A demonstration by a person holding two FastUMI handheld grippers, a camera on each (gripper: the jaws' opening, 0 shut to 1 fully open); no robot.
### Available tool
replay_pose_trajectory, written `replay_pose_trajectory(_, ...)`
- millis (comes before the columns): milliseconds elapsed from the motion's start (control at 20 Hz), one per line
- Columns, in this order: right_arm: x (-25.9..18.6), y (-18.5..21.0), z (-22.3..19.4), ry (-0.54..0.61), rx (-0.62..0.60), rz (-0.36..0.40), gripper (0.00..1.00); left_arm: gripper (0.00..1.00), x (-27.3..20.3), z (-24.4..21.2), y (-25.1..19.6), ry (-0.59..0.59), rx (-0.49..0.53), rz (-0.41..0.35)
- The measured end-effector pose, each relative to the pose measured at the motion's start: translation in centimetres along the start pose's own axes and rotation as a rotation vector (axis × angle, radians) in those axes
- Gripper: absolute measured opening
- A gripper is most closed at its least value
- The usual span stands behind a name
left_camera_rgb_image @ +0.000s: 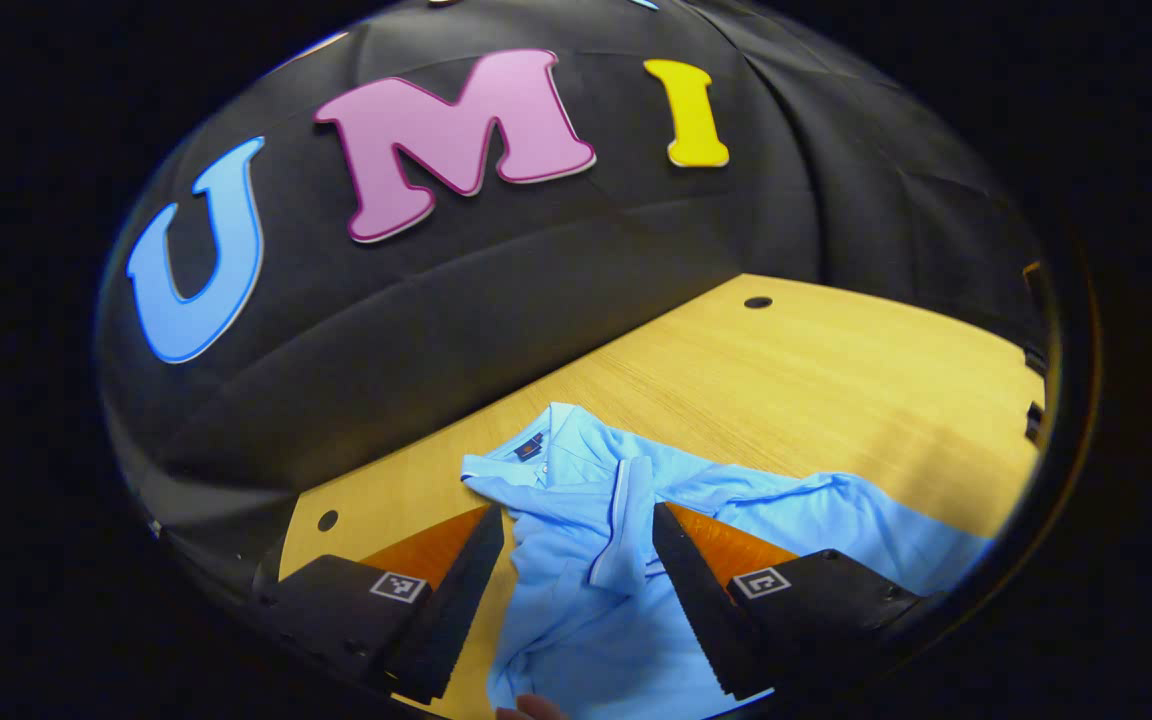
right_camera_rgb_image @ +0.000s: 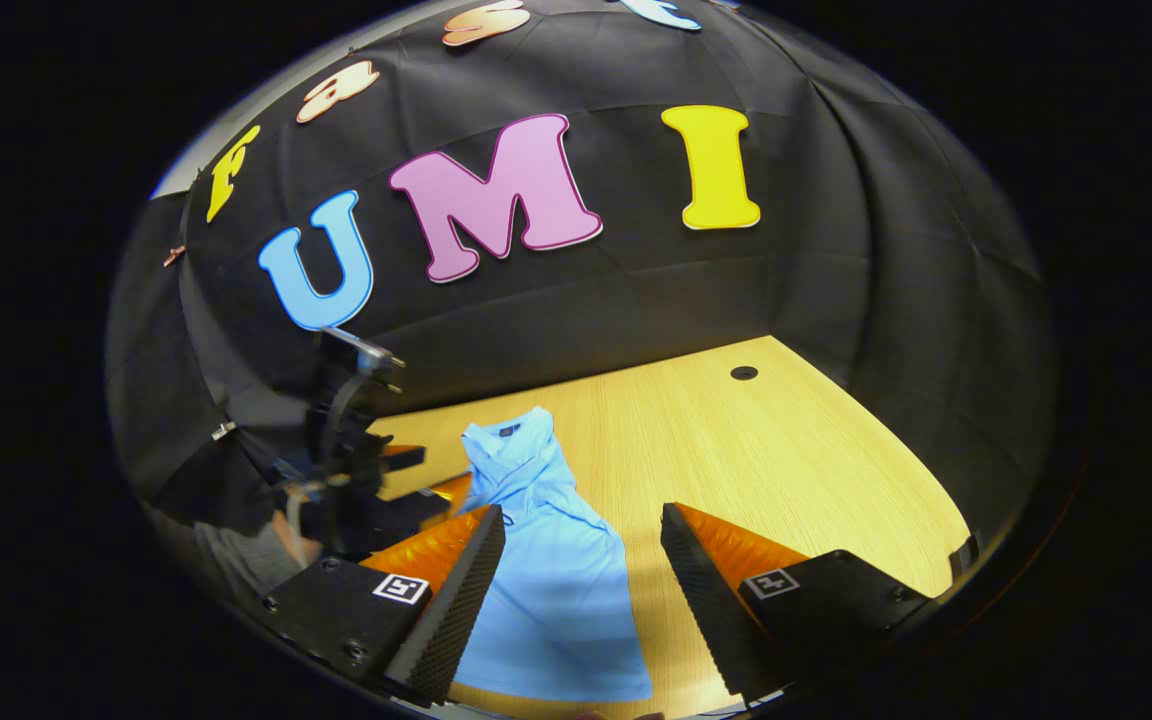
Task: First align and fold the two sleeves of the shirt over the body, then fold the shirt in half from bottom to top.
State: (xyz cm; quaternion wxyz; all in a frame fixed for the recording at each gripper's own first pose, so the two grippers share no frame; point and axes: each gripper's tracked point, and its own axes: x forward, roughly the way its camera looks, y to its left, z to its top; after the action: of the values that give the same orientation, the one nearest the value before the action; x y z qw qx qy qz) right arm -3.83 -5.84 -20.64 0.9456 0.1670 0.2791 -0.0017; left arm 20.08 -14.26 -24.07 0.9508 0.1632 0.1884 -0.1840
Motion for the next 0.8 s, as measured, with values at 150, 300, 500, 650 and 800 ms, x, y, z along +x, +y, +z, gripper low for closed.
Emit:
replay_pose_trajectory(150, -0.5, -0.9, -2.3, 0.065, -0.039, -0.030, 0.98, 0.95, -6.3, -1.7, 1.6, 0.013, -0.045, 0.033)
replay_pose_trajectory(300, -1.3, -1.2, -5.5, 0.151, -0.091, -0.045, 0.98, 0.95, -11.9, -6.7, 2.6, 0.097, -0.081, 0.071)
replay_pose_trajectory(500, -2.7, -1.6, -10.7, 0.269, -0.137, -0.058, 0.98, 0.95, -17.1, -14.7, 1.8, 0.262, -0.218, 0.081)
replay_pose_trajectory(650, -2.9, -1.7, -14.4, 0.357, -0.141, -0.069, 0.98, 0.96, -18.7, -18.9, 0.1, 0.354, -0.315, 0.067)
replay_pose_trajectory(800, -2.9, -1.6, -17.3, 0.421, -0.162, -0.066, 0.98, 0.96, -19.4, -21.5, -0.2, 0.415, -0.333, 0.061)
